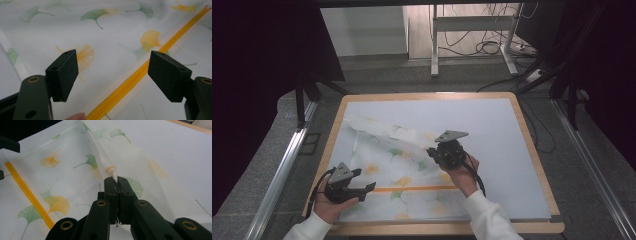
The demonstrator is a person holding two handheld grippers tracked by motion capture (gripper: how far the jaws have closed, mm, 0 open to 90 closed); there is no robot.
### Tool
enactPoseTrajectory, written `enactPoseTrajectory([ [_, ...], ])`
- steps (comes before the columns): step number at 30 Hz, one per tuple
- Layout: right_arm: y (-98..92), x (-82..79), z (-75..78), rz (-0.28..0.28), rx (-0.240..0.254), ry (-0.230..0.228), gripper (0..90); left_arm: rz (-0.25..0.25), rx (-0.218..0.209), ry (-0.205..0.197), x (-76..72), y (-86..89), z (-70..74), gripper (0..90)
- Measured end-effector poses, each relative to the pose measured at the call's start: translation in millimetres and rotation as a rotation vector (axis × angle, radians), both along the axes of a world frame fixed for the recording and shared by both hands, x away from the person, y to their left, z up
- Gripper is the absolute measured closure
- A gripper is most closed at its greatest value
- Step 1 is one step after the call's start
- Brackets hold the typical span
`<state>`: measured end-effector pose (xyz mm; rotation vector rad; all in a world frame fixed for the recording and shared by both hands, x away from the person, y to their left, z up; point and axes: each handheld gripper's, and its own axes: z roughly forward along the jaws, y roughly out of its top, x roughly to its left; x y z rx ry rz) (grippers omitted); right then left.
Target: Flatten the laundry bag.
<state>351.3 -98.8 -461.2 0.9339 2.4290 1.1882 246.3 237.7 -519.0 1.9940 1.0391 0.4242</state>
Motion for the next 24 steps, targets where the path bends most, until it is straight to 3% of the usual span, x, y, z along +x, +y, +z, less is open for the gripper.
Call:
enactPoseTrajectory([
  [24, -17.8, 29.8, -7.5, -0.064, 0.044, 0.041, 86.8, -0.014, 0.005, 0.022, 3.7, -2.3, -3.1, 24.3],
])
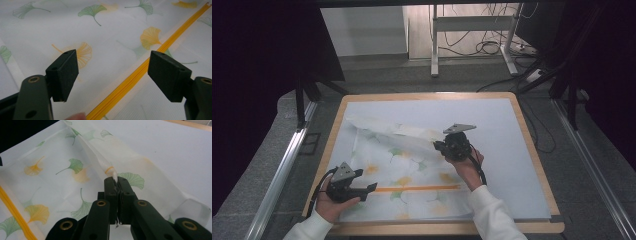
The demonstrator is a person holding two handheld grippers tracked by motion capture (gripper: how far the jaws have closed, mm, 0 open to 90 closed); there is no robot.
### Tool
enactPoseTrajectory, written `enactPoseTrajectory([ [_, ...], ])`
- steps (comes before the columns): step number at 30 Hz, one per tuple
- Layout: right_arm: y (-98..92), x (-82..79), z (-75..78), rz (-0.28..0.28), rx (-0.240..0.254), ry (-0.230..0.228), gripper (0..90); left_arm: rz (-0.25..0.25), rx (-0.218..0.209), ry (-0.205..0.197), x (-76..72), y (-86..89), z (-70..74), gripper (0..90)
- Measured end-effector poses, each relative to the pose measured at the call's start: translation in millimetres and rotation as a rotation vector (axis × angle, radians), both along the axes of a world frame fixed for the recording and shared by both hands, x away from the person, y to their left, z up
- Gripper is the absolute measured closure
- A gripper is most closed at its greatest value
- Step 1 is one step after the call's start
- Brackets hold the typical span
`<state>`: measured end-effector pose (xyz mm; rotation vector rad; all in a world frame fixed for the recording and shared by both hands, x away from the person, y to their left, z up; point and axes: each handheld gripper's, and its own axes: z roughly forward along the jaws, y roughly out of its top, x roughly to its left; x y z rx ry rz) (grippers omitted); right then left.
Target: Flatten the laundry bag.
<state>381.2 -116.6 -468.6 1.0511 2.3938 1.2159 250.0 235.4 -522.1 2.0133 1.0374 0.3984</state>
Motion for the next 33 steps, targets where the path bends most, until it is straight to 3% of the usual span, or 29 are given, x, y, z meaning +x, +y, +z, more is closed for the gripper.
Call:
enactPoseTrajectory([
  [11, -3.8, 12.9, 6.0, -0.032, 0.000, -0.022, 86.8, 0.000, 0.006, -0.006, -2.0, 0.2, 0.6, 24.3],
  [23, -2.9, 35.7, 10.9, -0.078, -0.037, -0.014, 86.8, -0.002, 0.000, -0.007, -2.5, 1.1, 1.1, 24.1],
  [33, -2.4, 54.0, 10.2, -0.117, -0.024, 0.001, 86.7, -0.002, 0.000, -0.005, -2.5, 1.0, 1.0, 24.1],
])
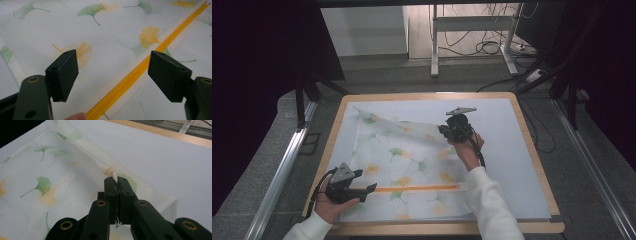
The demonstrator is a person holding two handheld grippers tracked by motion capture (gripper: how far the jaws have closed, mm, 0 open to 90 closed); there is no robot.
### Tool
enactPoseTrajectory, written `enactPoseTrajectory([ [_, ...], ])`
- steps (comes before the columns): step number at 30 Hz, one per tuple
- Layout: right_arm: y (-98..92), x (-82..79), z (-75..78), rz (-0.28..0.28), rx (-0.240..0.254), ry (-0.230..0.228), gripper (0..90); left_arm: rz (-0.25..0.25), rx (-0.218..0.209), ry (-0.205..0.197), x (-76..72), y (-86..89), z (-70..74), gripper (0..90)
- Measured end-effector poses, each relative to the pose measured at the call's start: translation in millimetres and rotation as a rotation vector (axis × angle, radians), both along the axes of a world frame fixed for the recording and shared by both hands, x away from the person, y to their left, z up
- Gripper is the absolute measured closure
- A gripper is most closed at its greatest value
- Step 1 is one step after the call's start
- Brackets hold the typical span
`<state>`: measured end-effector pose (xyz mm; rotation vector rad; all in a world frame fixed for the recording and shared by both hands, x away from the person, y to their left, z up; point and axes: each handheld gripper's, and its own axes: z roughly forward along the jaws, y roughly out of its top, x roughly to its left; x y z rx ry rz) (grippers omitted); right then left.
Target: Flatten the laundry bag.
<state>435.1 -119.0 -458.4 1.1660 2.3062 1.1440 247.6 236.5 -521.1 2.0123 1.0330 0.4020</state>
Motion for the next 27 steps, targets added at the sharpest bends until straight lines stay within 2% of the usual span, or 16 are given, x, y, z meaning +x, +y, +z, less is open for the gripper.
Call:
enactPoseTrajectory([
  [4, -2.5, 8.2, -0.8, -0.027, 0.020, 0.006, 86.7, -0.004, 0.000, -0.001, -0.2, 0.0, 0.0, 24.0],
  [13, -3.6, 25.0, -6.8, -0.070, -0.013, 0.013, 86.6, -0.004, 0.001, 0.001, 0.1, -0.3, -0.2, 24.0],
  [18, -9.3, 33.5, -7.3, -0.079, 0.008, 0.009, 86.4, -0.001, -0.013, 0.009, 0.5, 1.4, -1.3, 24.0],
  [20, -11.5, 40.5, -10.1, -0.080, 0.006, 0.024, 86.3, -0.006, -0.017, 0.016, 1.3, 2.3, -1.9, 24.0],
  [25, -17.8, 59.2, -14.8, -0.100, 0.015, 0.031, 86.1, -0.016, -0.018, 0.026, 3.4, 2.5, -3.0, 23.9],
  [27, -19.3, 62.1, -15.7, -0.104, 0.014, 0.033, 86.1, -0.015, -0.019, 0.024, 2.5, 2.3, -2.7, 23.9],
])
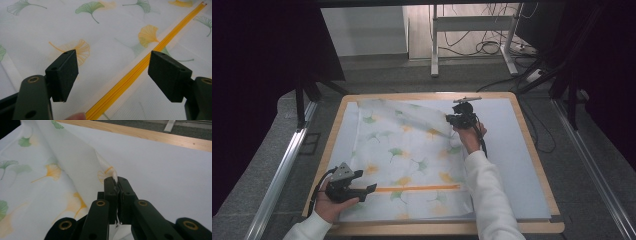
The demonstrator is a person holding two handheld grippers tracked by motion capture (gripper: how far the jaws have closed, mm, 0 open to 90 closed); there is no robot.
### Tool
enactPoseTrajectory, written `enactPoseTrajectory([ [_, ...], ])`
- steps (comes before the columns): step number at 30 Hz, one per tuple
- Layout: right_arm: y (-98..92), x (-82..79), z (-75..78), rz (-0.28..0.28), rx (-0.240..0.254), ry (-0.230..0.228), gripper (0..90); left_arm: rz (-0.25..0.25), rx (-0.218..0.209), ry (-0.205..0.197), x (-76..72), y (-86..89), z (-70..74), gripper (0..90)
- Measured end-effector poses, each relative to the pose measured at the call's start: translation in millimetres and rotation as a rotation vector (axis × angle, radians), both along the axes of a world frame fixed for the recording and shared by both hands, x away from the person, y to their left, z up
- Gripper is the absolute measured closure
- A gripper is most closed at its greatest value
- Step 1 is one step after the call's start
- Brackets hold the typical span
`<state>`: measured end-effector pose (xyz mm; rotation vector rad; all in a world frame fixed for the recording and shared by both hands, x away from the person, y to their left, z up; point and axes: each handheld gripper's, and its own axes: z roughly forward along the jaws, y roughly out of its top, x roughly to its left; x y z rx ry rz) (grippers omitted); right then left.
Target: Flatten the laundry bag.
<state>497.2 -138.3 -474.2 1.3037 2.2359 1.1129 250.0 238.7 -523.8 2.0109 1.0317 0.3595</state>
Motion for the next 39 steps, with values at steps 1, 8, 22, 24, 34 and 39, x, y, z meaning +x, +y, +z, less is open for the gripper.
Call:
enactPoseTrajectory([
  [1, -1.4, 2.7, -0.7, -0.006, -0.002, 0.000, 86.1, -0.001, 0.000, -0.002, -0.6, 0.1, 0.4, 23.9],
  [8, -6.5, 18.9, -3.2, -0.064, -0.037, -0.012, 75.5, -0.005, -0.008, -0.006, -1.7, 0.3, 1.1, 23.8],
  [22, -20.1, -17.0, 13.6, -0.078, -0.049, -0.086, 48.7, -0.008, -0.014, -0.009, -1.3, -0.1, 2.1, 23.8],
  [24, -20.7, -36.9, 18.5, -0.032, -0.046, -0.091, 48.4, -0.007, -0.016, -0.011, -1.5, -0.1, 2.4, 23.9],
  [34, -30.0, -132.8, 37.6, 0.174, -0.032, -0.100, 47.1, -0.005, -0.013, -0.008, 1.3, -0.8, 1.5, 24.3],
  [39, -35.3, -169.5, 23.6, 0.219, 0.021, -0.063, 47.1, -0.008, -0.010, -0.024, -1.2, -2.3, 2.3, 24.3],
])
